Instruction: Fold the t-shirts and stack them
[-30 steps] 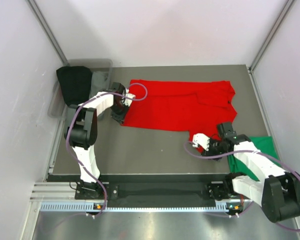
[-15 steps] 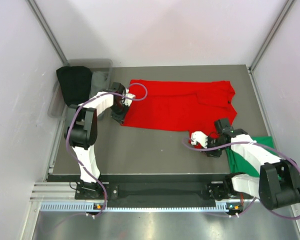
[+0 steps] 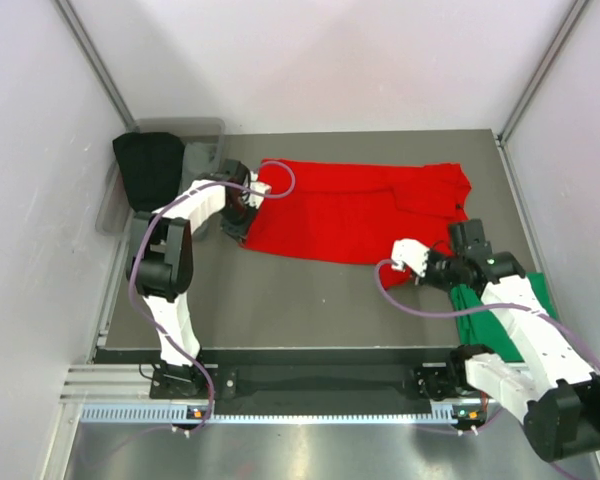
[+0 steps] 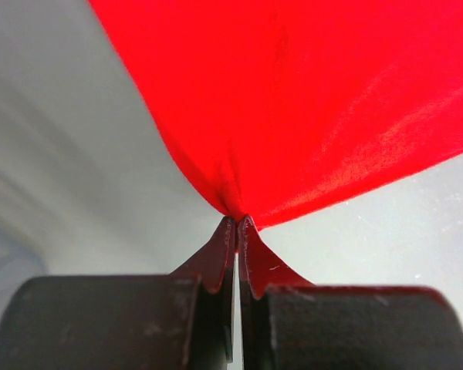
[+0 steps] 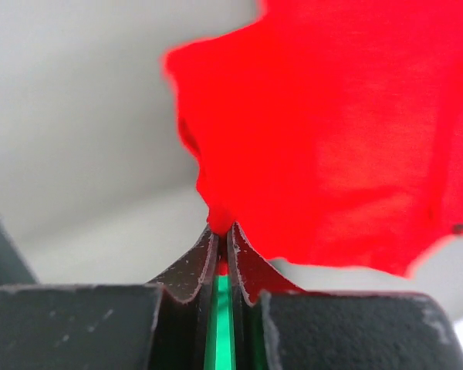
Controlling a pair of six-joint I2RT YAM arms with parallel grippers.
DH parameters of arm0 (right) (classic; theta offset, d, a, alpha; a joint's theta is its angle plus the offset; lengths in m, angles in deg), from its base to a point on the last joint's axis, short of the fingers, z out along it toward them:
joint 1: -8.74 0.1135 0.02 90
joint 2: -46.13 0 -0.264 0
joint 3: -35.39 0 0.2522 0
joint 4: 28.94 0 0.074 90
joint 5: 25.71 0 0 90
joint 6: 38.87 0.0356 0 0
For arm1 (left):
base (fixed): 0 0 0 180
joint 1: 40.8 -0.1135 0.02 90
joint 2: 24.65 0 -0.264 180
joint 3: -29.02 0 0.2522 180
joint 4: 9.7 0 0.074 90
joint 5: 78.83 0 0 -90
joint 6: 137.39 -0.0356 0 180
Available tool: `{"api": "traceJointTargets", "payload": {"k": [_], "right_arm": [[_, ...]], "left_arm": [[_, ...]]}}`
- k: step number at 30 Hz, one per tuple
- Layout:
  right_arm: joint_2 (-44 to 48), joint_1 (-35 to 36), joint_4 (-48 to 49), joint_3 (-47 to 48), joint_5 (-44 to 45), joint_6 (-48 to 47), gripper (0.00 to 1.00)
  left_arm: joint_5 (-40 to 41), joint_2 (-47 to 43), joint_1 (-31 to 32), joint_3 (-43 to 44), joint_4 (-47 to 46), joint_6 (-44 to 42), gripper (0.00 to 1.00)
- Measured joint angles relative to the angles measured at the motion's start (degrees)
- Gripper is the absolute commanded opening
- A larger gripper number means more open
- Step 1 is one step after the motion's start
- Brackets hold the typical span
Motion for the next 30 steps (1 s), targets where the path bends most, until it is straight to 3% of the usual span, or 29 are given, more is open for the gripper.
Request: {"api": "traceJointTargets", "payload": {"k": [6,15,30], "right_arm": [[-2.01,-4.72,1.29,5.27,1.92,1.66,0.02],[-12.11,-10.84,9.25,12.94,2.8,7.96,0.02],[-40.37,-13.44,22.82,34.6,8.15,20.11,0.02]], "left_arm": [[1.01,-1.16,0.0,5.79,2.25,-1.44,0.0],[2.6,-0.2,0.0,15.91,2.84,-2.95,0.0],[2.29,21.05,0.0,39.82,3.45,-3.15,0.0]]}}
